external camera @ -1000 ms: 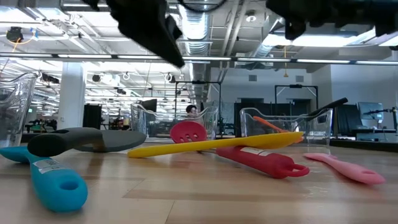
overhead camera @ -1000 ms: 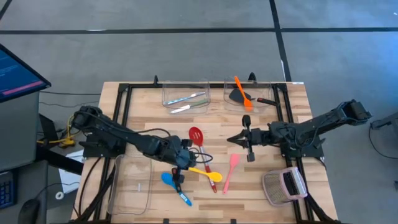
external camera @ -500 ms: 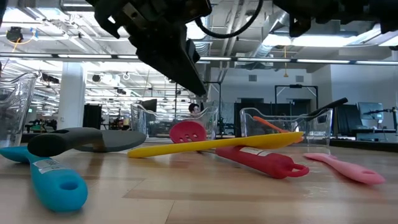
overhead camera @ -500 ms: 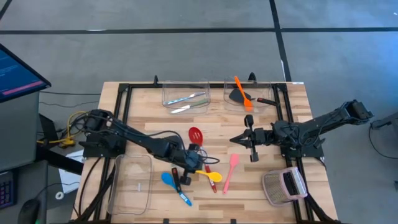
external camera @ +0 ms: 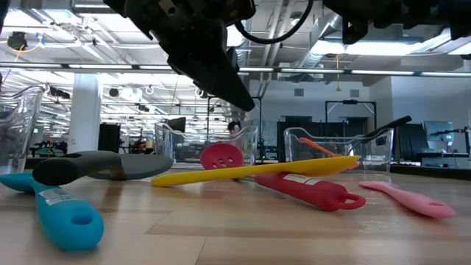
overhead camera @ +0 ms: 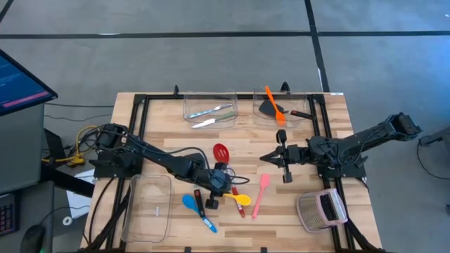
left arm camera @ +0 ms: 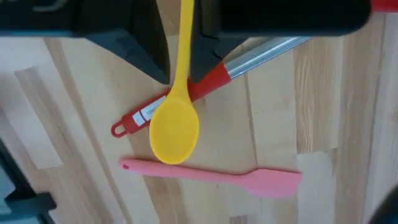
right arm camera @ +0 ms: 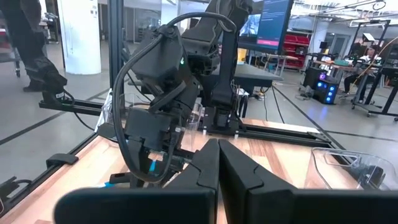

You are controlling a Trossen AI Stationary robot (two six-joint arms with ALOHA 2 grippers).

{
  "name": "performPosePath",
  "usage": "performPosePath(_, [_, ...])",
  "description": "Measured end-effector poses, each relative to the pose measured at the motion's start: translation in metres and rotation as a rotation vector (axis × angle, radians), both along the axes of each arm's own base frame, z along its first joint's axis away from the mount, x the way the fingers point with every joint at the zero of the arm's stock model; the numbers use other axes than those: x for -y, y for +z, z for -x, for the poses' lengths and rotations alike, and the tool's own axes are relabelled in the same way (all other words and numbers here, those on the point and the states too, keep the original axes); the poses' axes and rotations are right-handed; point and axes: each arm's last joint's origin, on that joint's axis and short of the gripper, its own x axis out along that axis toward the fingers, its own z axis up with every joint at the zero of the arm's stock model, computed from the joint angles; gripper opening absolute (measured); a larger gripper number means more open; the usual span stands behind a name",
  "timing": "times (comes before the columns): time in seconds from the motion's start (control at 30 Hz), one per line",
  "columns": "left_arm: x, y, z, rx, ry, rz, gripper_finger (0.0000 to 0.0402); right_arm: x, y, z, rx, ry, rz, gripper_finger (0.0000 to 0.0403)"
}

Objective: Pick & Place Kitchen Items
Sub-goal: Put the yellow serving spoon into the bottom transparent bin

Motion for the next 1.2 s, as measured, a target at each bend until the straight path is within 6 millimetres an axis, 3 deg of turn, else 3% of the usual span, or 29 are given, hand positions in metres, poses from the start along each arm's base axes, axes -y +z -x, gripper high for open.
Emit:
performPosePath(0.17, [0.001, -0.001, -0.004, 0.032, 0.008, 0.017, 0.0098, 0.0, 0.0, 0.0, 0.0, 0.0, 0.0, 0.0])
performPosePath(0.33, [0.004, -0.027, -0.015, 0.02, 0.053, 0.054, 0.0123, 0.0, 0.0, 0.0, 0.0, 0.0, 0.0, 0.0])
performPosePath(0.43, [0.004, -0.042, -0.015, -0.034, 0.063, 0.044, 0.0125, 0.0, 0.0, 0.0, -0.002, 0.0, 0.001, 0.0])
performPosePath(0.73, [0.006, -0.041, -0.014, -0.04, 0.069, 0.058, 0.0109, 0.0, -0.002, 0.0, -0.02, 0.0, 0.005, 0.0])
performPosePath(1.2, [0.006, -0.075, -0.017, -0.119, 0.113, 0.056, 0.0108, 0.0, -0.002, 0.0, -0.023, 0.0, 0.006, 0.0])
